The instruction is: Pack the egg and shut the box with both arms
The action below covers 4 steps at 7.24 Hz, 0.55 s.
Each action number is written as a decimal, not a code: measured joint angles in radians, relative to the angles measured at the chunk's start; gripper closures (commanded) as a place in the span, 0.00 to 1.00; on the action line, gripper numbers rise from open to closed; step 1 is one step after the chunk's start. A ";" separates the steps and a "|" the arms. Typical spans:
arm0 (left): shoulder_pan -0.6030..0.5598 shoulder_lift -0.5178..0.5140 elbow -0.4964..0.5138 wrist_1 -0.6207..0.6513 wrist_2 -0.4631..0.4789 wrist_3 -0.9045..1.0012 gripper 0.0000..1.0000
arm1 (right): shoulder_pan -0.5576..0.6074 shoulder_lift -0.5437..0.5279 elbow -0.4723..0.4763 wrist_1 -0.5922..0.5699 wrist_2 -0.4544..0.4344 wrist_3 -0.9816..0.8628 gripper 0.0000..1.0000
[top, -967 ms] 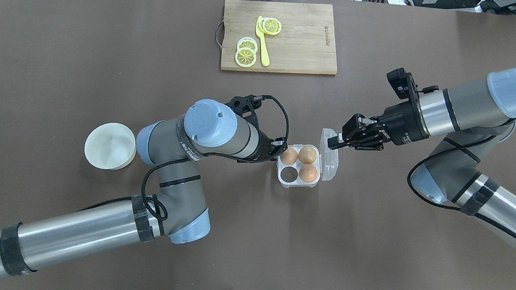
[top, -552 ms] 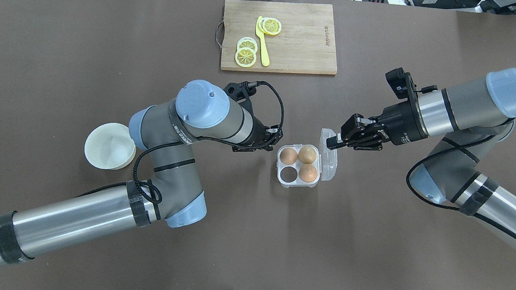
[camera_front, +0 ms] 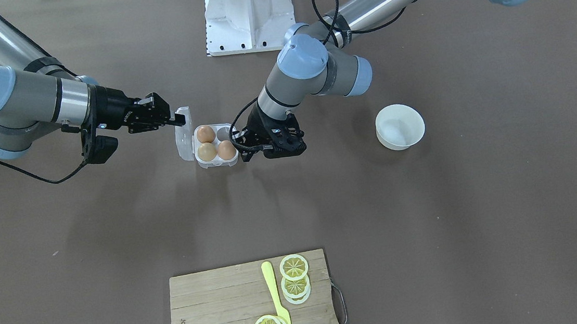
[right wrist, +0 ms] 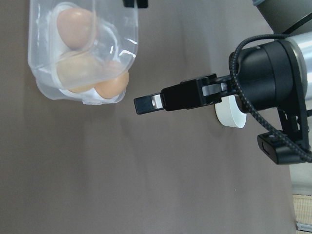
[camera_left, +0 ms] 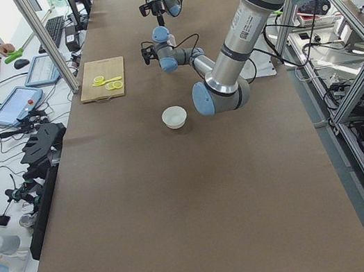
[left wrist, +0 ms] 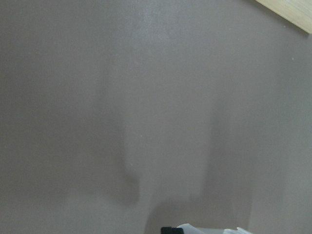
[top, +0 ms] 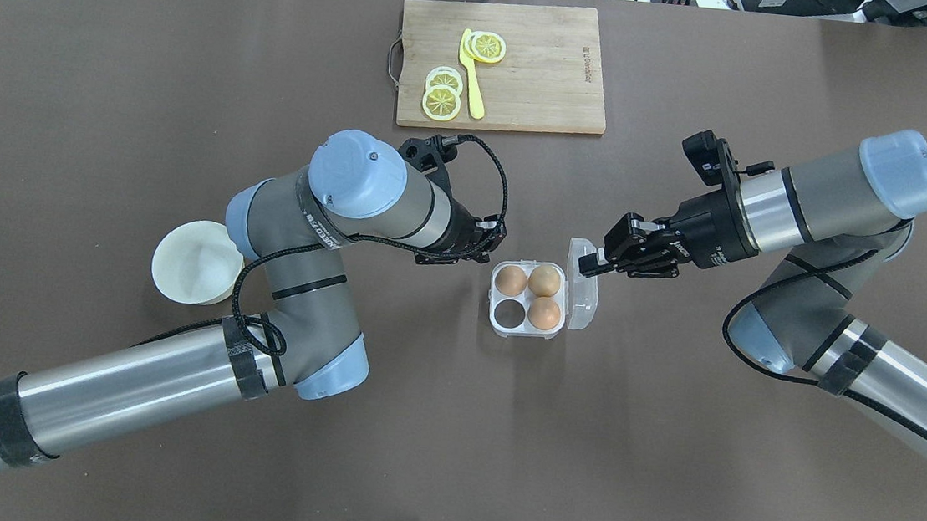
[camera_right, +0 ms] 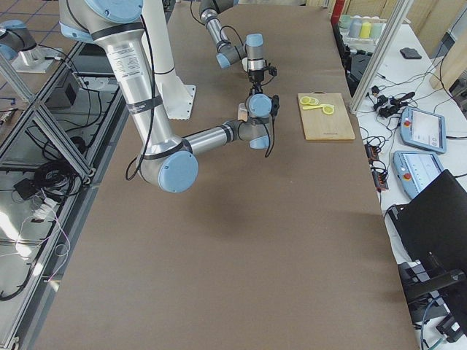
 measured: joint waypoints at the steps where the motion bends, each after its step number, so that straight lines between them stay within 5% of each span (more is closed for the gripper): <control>1: -0.001 0.000 -0.002 0.000 0.000 -0.001 1.00 | -0.007 0.001 0.000 -0.001 -0.008 0.000 1.00; 4: -0.002 0.001 -0.006 0.001 0.000 -0.002 1.00 | -0.018 0.005 0.001 -0.001 -0.022 0.000 1.00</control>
